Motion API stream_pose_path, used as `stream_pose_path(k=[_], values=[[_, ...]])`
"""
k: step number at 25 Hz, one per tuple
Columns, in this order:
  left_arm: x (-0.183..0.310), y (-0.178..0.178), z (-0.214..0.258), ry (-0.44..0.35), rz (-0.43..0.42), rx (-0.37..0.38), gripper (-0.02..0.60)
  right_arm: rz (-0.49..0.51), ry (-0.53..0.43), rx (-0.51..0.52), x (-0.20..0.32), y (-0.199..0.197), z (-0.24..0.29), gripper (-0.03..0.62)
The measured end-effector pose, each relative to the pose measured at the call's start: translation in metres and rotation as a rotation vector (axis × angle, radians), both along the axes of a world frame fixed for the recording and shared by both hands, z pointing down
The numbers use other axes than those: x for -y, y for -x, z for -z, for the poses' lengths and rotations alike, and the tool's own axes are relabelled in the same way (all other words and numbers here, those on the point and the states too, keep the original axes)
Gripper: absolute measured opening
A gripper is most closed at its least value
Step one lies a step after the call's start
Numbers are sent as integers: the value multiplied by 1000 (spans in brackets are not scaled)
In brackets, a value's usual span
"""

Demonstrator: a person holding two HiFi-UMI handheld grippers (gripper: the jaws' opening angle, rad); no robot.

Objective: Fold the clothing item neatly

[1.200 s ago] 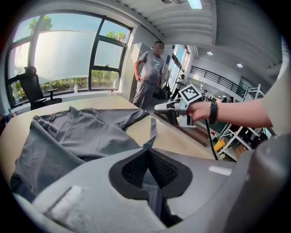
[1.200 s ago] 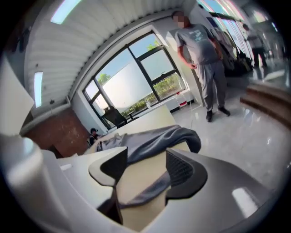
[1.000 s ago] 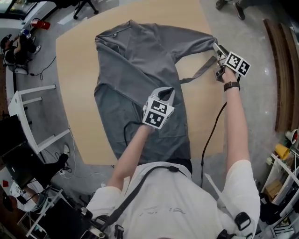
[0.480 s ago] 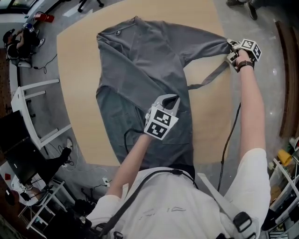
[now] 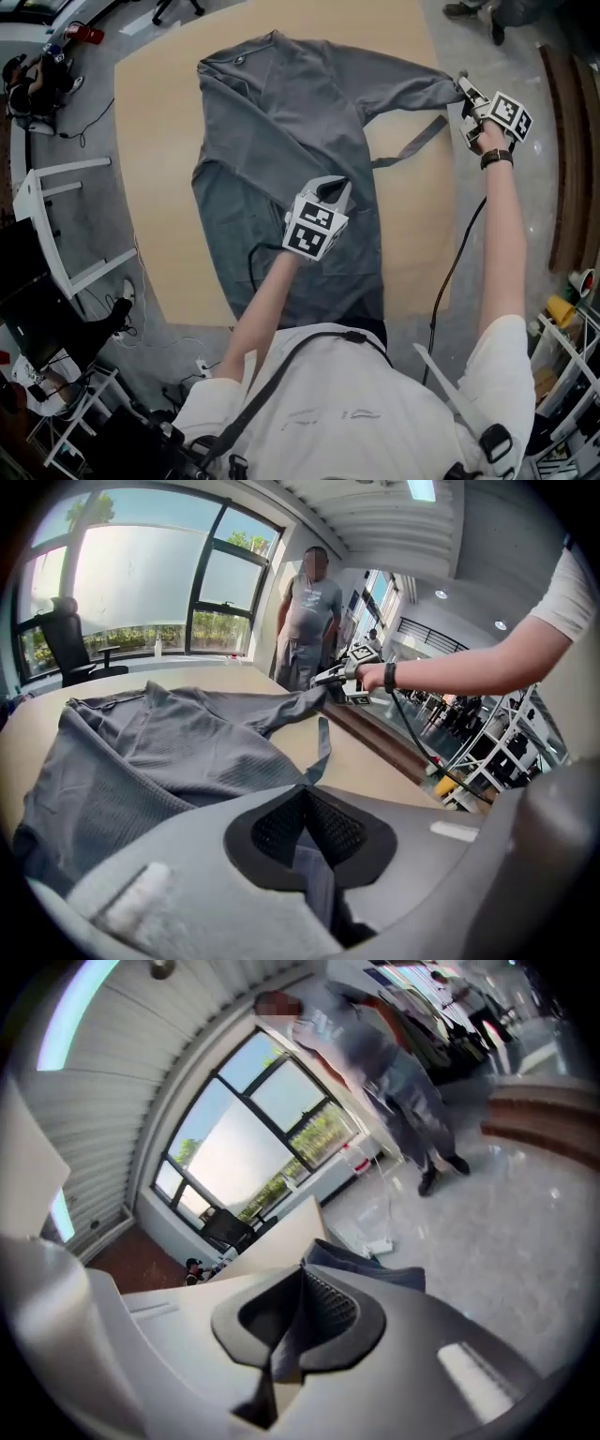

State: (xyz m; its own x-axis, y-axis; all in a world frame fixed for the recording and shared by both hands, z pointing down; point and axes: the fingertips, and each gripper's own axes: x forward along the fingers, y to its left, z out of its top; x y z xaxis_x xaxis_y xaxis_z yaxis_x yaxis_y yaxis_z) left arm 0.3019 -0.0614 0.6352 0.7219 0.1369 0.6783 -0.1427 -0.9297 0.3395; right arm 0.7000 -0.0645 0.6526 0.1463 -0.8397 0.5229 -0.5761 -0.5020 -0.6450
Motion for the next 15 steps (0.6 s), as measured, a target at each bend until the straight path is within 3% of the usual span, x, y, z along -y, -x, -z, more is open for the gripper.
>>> stream_pose_path(k=[4,7,11,15], values=[[12,25,17,20,71,-27,1,105,-145,-232,8,43,89,4],[24,50,28,29,136,-52,0,212,-243,-352,28,98,149,3],[47,97,44,44,256,-90,2,423,-342,-461,75,215,206,5],[82,159,56,40,424,-113,0,685,-417,-514,124,359,228,5]])
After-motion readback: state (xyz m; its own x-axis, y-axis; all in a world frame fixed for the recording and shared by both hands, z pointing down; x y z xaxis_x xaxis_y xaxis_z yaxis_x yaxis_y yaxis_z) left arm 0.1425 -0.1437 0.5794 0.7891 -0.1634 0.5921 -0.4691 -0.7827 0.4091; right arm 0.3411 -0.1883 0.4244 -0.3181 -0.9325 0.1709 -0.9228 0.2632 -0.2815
